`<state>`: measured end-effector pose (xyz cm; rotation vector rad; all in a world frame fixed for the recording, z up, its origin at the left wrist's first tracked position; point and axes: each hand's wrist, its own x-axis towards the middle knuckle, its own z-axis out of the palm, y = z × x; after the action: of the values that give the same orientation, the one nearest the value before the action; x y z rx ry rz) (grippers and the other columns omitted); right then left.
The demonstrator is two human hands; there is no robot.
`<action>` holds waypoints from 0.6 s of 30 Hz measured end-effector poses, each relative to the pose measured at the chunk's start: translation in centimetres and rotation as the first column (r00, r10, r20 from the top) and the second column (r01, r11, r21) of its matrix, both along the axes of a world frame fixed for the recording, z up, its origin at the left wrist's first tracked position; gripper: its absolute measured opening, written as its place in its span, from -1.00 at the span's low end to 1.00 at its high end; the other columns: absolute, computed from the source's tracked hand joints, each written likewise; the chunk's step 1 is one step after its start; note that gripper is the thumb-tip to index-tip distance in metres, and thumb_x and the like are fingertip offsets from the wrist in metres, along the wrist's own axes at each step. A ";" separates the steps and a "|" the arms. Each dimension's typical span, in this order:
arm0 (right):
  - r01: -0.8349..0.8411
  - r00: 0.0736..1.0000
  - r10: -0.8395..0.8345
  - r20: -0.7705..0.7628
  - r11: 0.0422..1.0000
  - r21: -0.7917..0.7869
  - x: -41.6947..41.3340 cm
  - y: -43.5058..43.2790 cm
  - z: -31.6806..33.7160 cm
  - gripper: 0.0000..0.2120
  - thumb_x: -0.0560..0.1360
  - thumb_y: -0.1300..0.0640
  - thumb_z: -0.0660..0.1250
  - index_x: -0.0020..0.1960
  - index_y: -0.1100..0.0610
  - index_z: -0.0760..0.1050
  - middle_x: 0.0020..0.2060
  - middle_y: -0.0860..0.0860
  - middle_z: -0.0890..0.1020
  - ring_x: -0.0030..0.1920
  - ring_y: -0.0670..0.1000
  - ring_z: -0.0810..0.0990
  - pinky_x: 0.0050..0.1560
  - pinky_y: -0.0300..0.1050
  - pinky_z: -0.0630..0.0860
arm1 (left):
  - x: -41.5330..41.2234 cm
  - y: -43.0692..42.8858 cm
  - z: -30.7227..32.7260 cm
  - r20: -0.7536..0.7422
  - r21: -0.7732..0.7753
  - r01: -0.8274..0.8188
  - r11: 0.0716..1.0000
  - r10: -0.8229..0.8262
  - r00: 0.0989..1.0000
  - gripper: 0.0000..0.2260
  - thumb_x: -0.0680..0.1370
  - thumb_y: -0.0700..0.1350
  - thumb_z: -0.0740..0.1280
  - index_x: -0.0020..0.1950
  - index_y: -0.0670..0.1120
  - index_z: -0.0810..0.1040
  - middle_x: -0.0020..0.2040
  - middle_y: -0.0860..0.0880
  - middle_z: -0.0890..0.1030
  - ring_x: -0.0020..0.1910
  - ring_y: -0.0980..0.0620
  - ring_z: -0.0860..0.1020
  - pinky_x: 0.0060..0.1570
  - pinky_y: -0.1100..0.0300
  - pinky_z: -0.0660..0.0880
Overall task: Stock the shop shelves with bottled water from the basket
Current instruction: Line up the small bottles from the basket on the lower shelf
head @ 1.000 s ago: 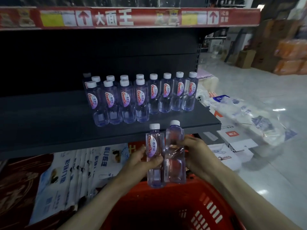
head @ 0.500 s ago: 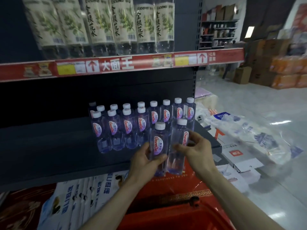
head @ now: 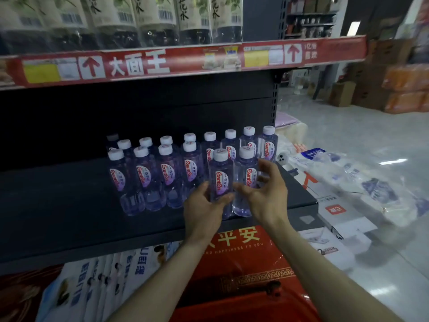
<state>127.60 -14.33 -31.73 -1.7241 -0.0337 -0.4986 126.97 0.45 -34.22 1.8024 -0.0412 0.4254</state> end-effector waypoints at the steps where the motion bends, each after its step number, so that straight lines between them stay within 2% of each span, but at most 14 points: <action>1: -0.004 1.000 0.004 0.006 1.000 -0.009 0.2 0.1 -0.2 -0.31 0.40 0.17 0.64 0.42 0.01 0.39 0.19 -0.12 0.54 0.03 -0.30 0.59 -0.19 -0.46 0.55 | 0.0 -0.1 0.0 -0.001 0.009 -0.015 1.000 0.015 1.000 -0.76 0.50 0.01 0.56 0.14 0.09 0.69 0.01 0.19 0.73 -0.02 0.33 0.65 0.02 0.23 0.57; 4: -0.031 0.999 0.030 -0.014 0.999 -0.028 1.0 0.2 -0.7 -0.31 0.39 0.06 0.65 0.38 -0.13 0.35 0.21 -0.10 0.54 0.19 -0.09 0.59 0.10 -0.17 0.63 | 0.3 -0.2 -0.3 0.001 0.015 -0.052 0.999 0.052 0.999 -0.85 0.51 0.03 0.56 0.02 0.05 0.69 -0.07 0.16 0.73 -0.09 0.34 0.64 -0.12 0.35 0.47; 5: -0.056 0.998 0.055 -0.024 0.998 -0.030 1.0 0.2 -1.0 -0.31 0.39 0.05 0.64 0.39 -0.13 0.34 0.20 -0.12 0.55 0.19 -0.11 0.60 0.12 -0.17 0.63 | 0.3 0.0 -0.4 -0.005 0.032 -0.069 0.997 0.070 0.998 -0.85 0.51 0.05 0.56 -0.01 0.05 0.68 -0.09 0.15 0.72 -0.10 0.35 0.63 -0.15 0.36 0.45; 7: -0.112 0.992 0.108 -0.059 0.992 -0.060 0.7 -0.1 -1.8 -0.30 0.43 0.03 0.62 0.43 -0.12 0.32 0.18 -0.21 0.54 0.18 -0.23 0.58 0.11 -0.33 0.55 | 0.4 0.3 -1.0 -0.030 0.106 -0.080 0.991 0.084 0.996 -0.82 0.48 0.08 0.57 0.00 0.08 0.66 -0.09 0.18 0.70 -0.09 0.38 0.60 -0.15 0.37 0.46; 9: -0.138 0.984 0.129 -0.121 0.988 -0.075 0.2 -0.7 -3.4 -0.31 0.48 -0.02 0.57 0.50 -0.10 0.30 0.25 -0.18 0.53 0.28 -0.15 0.53 0.22 -0.24 0.48 | 0.3 0.8 -2.0 -0.050 0.199 -0.087 0.976 0.098 0.994 -0.73 0.44 0.09 0.60 0.07 0.13 0.65 -0.06 0.22 0.69 -0.08 0.38 0.61 -0.08 0.32 0.54; 12: -0.130 0.982 0.113 -0.149 0.985 -0.112 -0.5 -1.2 -5.3 -0.38 0.55 0.02 0.47 0.54 -0.04 0.32 0.34 -0.09 0.58 0.33 -0.09 0.55 0.34 -0.05 0.52 | 0.1 1.7 -3.3 -0.042 0.331 -0.102 0.938 0.123 0.991 -0.65 0.42 0.14 0.59 0.14 0.17 0.61 0.05 0.22 0.66 0.02 0.29 0.61 0.10 0.19 0.61; 15: -0.117 0.989 0.087 -0.120 0.957 -0.265 -0.5 -1.3 -5.6 -0.51 0.55 0.00 0.37 0.46 -0.03 0.39 0.26 -0.11 0.64 0.22 -0.12 0.60 0.24 -0.04 0.57 | -0.1 2.4 -3.9 -0.030 0.465 -0.043 0.884 0.064 0.997 -0.74 0.49 0.13 0.51 0.16 0.19 0.60 0.13 0.21 0.60 0.09 0.26 0.59 0.17 0.15 0.60; 18: -0.101 0.993 0.068 -0.096 0.907 -0.408 -0.3 -1.5 -5.3 -0.65 0.54 -0.13 0.27 0.31 -0.15 0.43 0.11 -0.16 0.65 0.11 -0.06 0.61 0.09 0.06 0.60 | -0.4 2.3 -4.1 -0.035 0.441 -0.049 0.896 0.072 0.997 -0.66 0.48 0.18 0.48 0.22 0.16 0.60 0.20 0.18 0.59 0.11 0.27 0.60 0.17 0.13 0.62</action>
<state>127.27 -15.80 -37.06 -2.1468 -0.1673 -0.3741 126.54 2.72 -38.30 2.2676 -0.0491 0.4386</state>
